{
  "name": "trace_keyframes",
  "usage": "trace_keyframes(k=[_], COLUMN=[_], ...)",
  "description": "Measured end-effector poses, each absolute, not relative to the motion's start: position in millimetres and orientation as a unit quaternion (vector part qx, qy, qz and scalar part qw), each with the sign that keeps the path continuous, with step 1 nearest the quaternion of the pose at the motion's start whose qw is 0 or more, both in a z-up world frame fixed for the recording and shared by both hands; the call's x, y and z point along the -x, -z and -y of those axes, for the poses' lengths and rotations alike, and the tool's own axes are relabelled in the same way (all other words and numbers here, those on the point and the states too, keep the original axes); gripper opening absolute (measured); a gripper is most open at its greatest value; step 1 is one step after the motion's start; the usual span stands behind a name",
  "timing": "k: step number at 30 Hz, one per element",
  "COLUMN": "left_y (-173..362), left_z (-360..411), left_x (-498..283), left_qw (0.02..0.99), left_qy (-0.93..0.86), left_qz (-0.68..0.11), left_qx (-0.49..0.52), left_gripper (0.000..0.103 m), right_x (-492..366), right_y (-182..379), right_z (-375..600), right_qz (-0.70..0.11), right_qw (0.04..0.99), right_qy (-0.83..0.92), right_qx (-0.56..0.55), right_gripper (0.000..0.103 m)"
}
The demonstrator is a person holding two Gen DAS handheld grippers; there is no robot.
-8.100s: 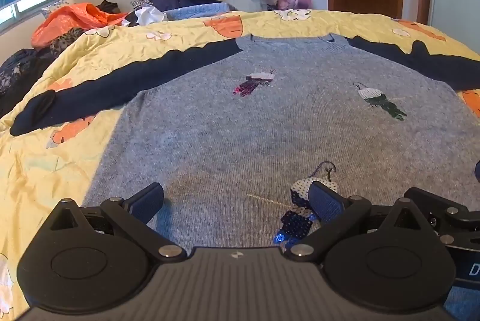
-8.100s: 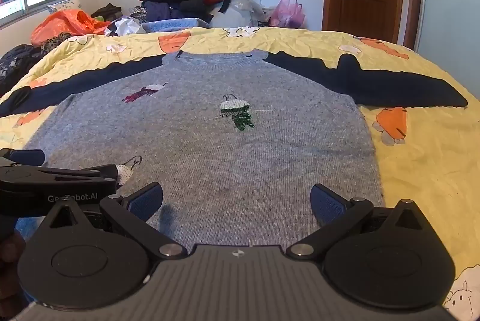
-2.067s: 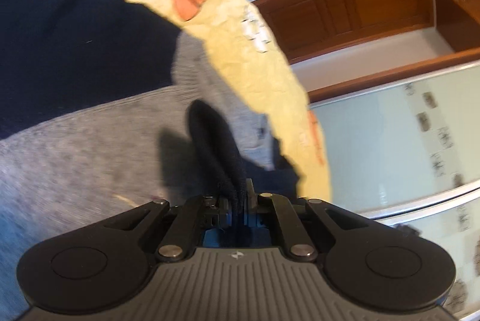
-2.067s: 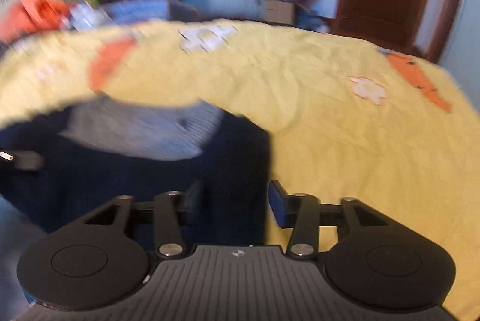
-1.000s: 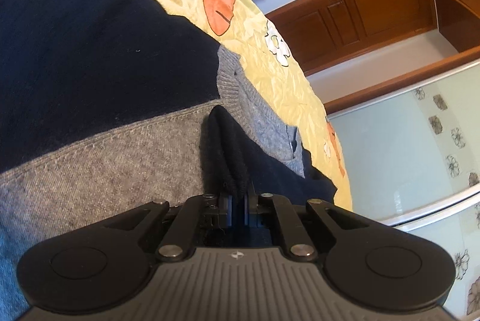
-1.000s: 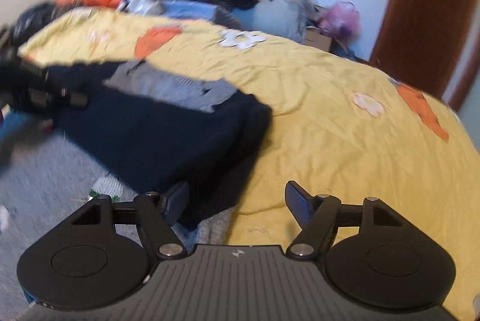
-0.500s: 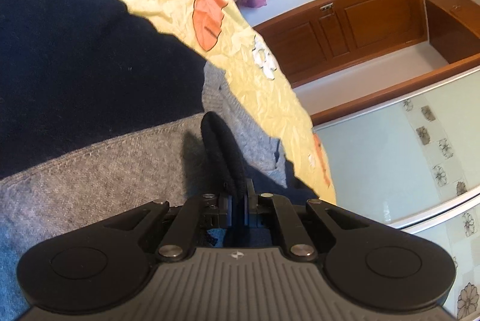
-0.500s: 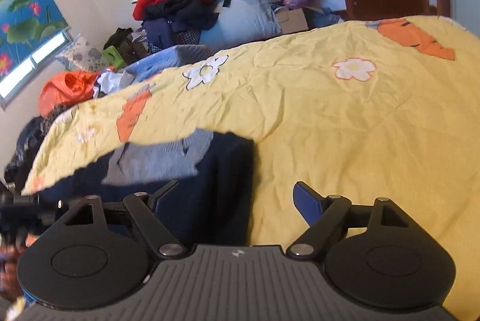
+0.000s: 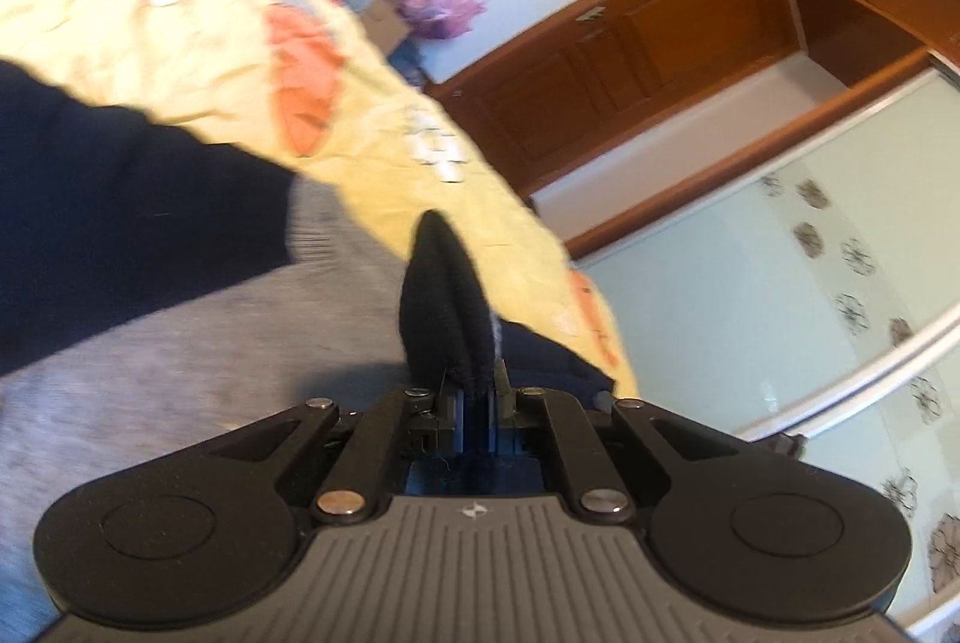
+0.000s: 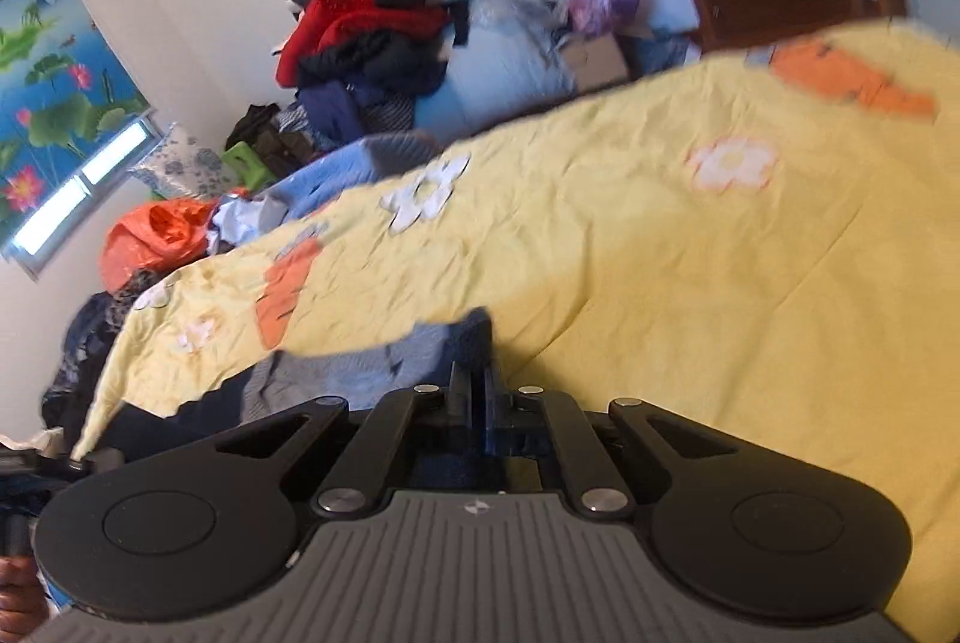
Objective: Fold small clothes
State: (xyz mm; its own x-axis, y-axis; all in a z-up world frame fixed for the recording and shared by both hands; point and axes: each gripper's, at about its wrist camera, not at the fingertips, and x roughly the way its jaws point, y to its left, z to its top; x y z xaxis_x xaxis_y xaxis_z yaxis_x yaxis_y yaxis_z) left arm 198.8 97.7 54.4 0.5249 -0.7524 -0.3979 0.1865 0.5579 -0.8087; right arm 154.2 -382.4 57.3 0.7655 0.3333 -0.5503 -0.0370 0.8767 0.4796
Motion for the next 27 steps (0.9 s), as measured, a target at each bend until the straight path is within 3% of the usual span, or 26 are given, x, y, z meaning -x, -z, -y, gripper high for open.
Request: trace_keyframes(k=[8,16,22,27], left_y=[-74.7,-7.6,27.5,31.7], left_z=[-56.4,-60.9,-96.4,-113.6], left_x=[-204.1,-233.6,-233.7,-223.4], left_qw=[0.795,0.793,0.788,0.79], left_qy=[0.326,0.269,0.234,0.221], left_qz=[-0.387,-0.44,-0.443,-0.441], left_qx=[0.334,0.325,0.357,0.365], left_gripper=[0.007,0.007,0.008,0.008], right_x=[-157.9,-176.1,-127.1,-124.0], right_y=[-55.1,-12.0,-43.3,-25.0], right_z=[421.8,451.1,410.7,357.0], right_qz=[-0.335,-0.383,-0.348,-0.412], right_qw=[0.909,0.901,0.89,0.875], right_qy=[-0.08,-0.012,-0.167,-0.179], right_qx=[-0.233,-0.202,-0.242,-0.181], right_gripper=[0.008,0.006,0.006,0.006])
